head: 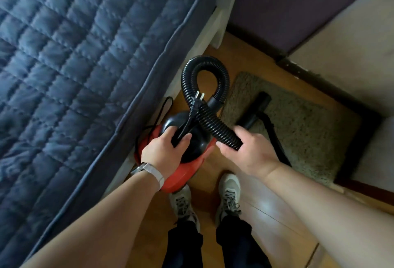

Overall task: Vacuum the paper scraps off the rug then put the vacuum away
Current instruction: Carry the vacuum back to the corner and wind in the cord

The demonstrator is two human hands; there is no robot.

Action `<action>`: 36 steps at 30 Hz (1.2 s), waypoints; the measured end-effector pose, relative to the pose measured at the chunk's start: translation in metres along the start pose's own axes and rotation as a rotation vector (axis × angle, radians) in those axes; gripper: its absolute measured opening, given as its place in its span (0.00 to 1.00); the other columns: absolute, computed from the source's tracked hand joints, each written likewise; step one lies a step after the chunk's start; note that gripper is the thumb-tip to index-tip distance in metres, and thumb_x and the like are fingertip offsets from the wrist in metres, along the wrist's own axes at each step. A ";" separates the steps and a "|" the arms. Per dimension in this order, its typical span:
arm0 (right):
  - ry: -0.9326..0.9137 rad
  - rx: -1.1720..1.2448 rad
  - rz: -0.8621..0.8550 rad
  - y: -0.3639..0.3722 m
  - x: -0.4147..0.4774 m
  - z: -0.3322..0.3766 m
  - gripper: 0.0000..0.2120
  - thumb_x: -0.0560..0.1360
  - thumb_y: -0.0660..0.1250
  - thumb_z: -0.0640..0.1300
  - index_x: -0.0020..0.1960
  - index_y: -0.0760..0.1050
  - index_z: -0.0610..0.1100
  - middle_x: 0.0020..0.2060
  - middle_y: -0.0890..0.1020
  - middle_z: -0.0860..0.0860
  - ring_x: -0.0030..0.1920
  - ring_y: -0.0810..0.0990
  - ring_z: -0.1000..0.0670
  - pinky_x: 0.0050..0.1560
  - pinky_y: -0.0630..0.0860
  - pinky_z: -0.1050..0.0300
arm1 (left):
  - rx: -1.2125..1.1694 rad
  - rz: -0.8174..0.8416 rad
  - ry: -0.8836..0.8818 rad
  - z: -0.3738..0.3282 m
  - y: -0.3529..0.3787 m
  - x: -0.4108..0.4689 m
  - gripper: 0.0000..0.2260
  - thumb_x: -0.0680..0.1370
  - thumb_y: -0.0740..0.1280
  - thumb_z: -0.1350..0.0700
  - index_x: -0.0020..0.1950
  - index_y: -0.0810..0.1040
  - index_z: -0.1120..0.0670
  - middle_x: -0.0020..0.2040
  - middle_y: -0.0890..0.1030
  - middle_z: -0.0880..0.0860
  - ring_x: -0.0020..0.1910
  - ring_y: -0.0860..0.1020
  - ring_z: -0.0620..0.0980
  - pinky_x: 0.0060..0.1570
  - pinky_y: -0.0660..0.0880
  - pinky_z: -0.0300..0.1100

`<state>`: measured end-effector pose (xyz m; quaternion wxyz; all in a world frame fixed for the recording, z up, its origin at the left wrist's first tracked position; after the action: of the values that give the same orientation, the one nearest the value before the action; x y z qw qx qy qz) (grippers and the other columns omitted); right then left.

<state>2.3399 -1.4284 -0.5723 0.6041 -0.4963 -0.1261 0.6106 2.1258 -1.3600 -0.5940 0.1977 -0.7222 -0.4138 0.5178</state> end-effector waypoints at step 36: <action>-0.379 0.216 -0.222 -0.339 -0.219 0.238 0.09 0.73 0.70 0.61 0.48 0.77 0.57 0.33 0.80 0.57 0.37 0.80 0.57 0.38 0.77 0.56 | -0.070 -0.460 0.172 -0.161 -0.333 -0.309 0.20 0.73 0.58 0.29 0.49 0.77 0.43 0.38 0.82 0.45 0.40 0.81 0.50 0.40 0.79 0.46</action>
<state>2.3180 -1.4304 -0.1043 0.6828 -0.2885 -0.2249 0.6325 2.1039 -1.3924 -0.1140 0.3195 -0.6568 -0.5668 0.3811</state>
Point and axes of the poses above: each hand's wrist, its own x-axis towards the middle knuckle, its own y-axis out of the palm, z = x × y, the point moved 2 cm from there along x, towards the middle knuckle
